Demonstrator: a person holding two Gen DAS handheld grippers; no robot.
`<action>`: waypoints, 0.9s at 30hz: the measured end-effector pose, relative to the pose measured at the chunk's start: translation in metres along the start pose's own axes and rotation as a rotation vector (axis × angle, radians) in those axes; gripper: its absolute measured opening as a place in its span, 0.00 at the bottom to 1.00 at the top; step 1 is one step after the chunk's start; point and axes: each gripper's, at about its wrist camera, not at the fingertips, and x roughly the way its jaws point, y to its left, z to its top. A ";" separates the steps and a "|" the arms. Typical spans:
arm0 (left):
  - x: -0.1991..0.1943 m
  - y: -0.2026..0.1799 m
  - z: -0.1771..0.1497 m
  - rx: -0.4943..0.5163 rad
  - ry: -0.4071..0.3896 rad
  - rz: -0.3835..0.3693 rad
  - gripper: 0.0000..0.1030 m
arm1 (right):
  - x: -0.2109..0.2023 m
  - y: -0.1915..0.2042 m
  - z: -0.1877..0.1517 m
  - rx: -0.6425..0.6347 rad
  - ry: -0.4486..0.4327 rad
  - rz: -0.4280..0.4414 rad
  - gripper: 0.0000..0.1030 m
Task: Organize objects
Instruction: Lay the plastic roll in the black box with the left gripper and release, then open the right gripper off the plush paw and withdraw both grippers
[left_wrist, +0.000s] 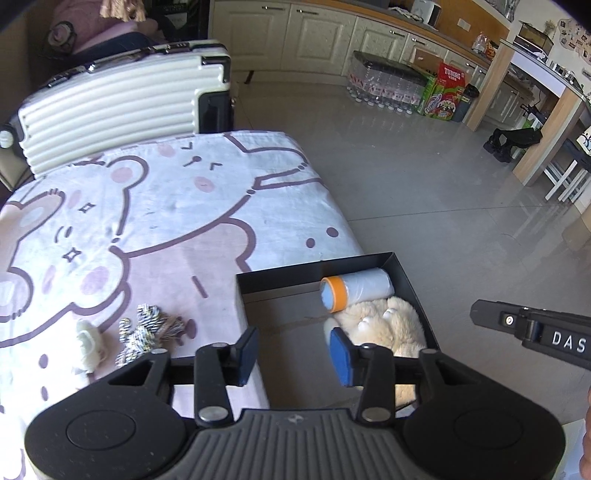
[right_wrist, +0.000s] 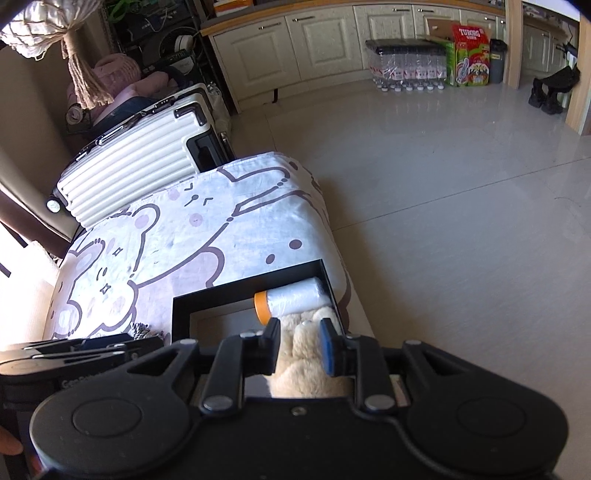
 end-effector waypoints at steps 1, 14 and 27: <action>-0.004 0.001 -0.002 0.003 -0.004 0.007 0.45 | -0.003 0.001 -0.001 -0.002 -0.003 -0.005 0.24; -0.027 0.024 -0.014 -0.018 -0.016 0.088 0.86 | -0.019 0.011 -0.017 -0.062 -0.021 -0.120 0.59; -0.027 0.037 -0.021 -0.029 -0.033 0.140 1.00 | -0.013 0.015 -0.024 -0.126 -0.013 -0.194 0.97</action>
